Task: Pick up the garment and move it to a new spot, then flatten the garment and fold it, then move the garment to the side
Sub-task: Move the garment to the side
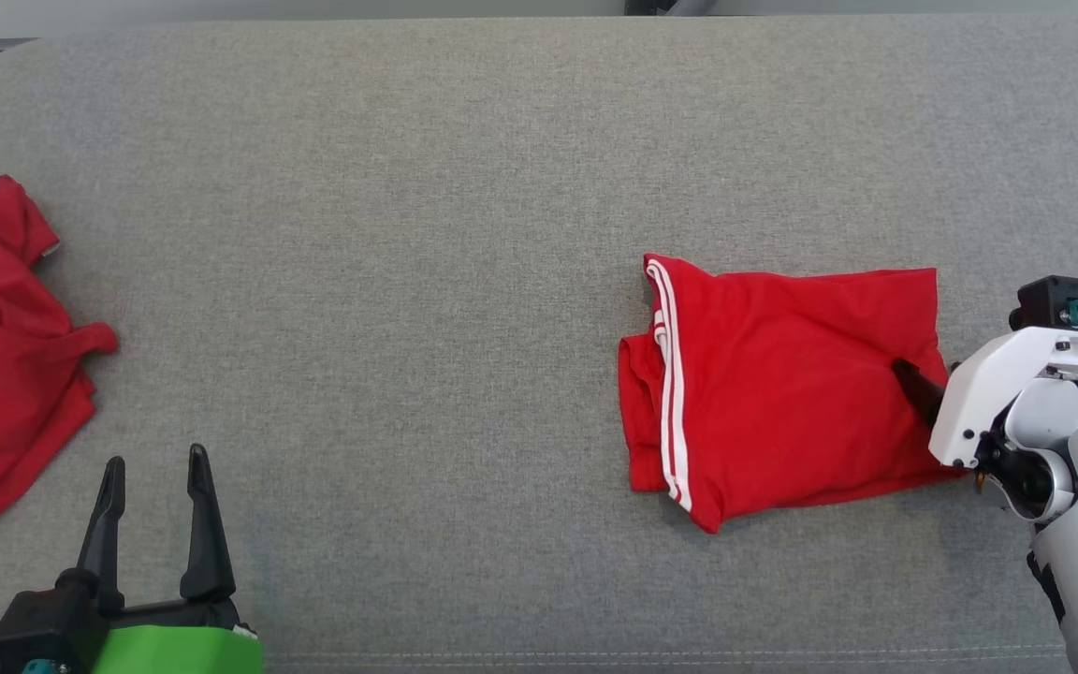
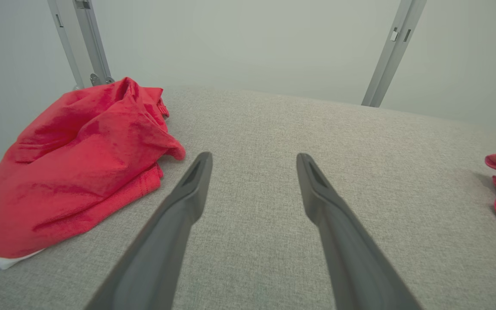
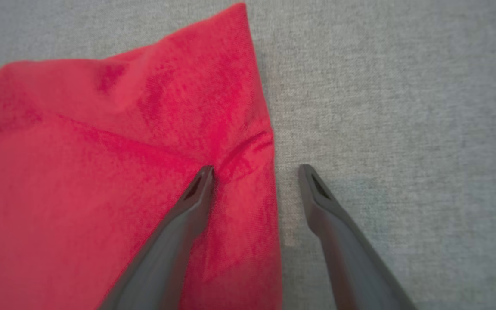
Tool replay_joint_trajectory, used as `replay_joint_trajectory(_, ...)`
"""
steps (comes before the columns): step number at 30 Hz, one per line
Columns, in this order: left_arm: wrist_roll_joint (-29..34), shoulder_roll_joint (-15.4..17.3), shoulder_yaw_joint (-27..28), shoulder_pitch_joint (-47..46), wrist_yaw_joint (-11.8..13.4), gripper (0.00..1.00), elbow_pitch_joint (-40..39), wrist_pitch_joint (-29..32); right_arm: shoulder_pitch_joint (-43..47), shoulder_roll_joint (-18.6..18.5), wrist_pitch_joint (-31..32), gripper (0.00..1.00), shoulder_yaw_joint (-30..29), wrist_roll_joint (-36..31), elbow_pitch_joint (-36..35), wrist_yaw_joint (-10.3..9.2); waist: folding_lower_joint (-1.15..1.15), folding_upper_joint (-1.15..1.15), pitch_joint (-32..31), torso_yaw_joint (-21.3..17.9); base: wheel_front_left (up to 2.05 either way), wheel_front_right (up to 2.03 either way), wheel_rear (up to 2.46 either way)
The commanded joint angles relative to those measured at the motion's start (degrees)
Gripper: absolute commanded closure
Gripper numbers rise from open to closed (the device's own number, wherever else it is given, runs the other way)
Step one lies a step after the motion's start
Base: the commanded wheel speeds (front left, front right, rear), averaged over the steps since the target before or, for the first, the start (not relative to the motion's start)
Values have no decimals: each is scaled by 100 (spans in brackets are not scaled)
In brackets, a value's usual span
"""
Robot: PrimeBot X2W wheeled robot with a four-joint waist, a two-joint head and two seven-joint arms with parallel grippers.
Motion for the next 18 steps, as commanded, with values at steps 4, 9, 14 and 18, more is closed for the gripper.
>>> replay_joint_trajectory(4,66,13,10,-103,-18,0,25,-16,40,122,-31,100,60,185,213,-12,0,0,33,-73,0,0,0)
replay_joint_trajectory(9,96,13,10,-130,-32,0,31,-15,-229,161,-390,100,1,315,205,-11,0,0,36,-152,0,0,0)
replay_joint_trajectory(14,148,13,75,-137,-41,0,-26,-15,-573,12,-837,100,-89,226,278,-11,0,0,86,-345,0,0,0)
replay_joint_trajectory(18,271,15,117,-188,-64,0,-97,-13,-1000,-163,-1185,100,-189,40,360,-11,0,0,278,-589,0,0,0)
